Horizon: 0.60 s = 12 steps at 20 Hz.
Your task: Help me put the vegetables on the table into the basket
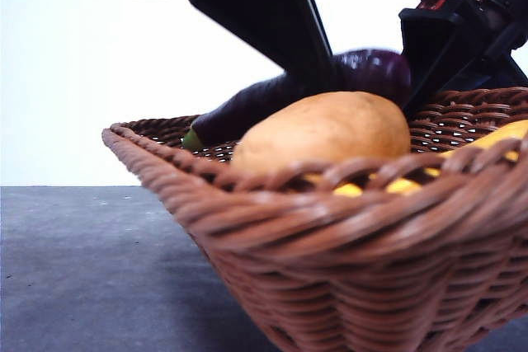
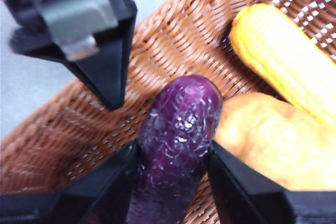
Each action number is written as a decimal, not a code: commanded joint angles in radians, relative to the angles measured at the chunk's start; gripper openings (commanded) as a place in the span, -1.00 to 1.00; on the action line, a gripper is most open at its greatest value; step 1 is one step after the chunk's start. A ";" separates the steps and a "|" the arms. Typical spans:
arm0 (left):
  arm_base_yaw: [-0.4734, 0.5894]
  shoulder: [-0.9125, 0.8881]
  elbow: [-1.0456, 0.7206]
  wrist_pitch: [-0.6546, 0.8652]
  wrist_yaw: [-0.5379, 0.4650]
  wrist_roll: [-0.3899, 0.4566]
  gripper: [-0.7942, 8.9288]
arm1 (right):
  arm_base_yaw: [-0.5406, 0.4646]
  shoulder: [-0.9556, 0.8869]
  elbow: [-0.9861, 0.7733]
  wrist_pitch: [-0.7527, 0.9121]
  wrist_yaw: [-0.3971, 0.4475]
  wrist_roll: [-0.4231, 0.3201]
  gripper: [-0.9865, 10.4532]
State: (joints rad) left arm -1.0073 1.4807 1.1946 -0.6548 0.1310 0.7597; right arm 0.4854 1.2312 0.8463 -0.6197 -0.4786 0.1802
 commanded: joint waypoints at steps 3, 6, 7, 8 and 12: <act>-0.002 0.034 -0.008 0.035 0.003 0.006 -0.42 | 0.019 0.002 -0.006 0.021 -0.011 0.022 -0.85; -0.001 0.034 -0.008 0.048 0.002 -0.024 0.07 | 0.019 0.002 -0.006 0.021 -0.011 0.023 -0.85; -0.001 0.034 -0.008 0.046 0.002 -0.027 0.07 | 0.019 0.002 -0.006 0.021 -0.011 0.023 -0.85; -0.001 0.034 -0.008 0.046 0.002 -0.027 0.07 | 0.019 0.002 -0.006 0.022 -0.010 0.023 -0.85; 0.008 0.027 -0.007 0.050 -0.002 -0.087 0.07 | 0.019 0.002 -0.006 0.022 0.019 0.025 -0.85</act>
State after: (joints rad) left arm -1.0008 1.5051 1.1946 -0.6109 0.1291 0.6941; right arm 0.5037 1.2312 0.8463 -0.6106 -0.4458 0.1879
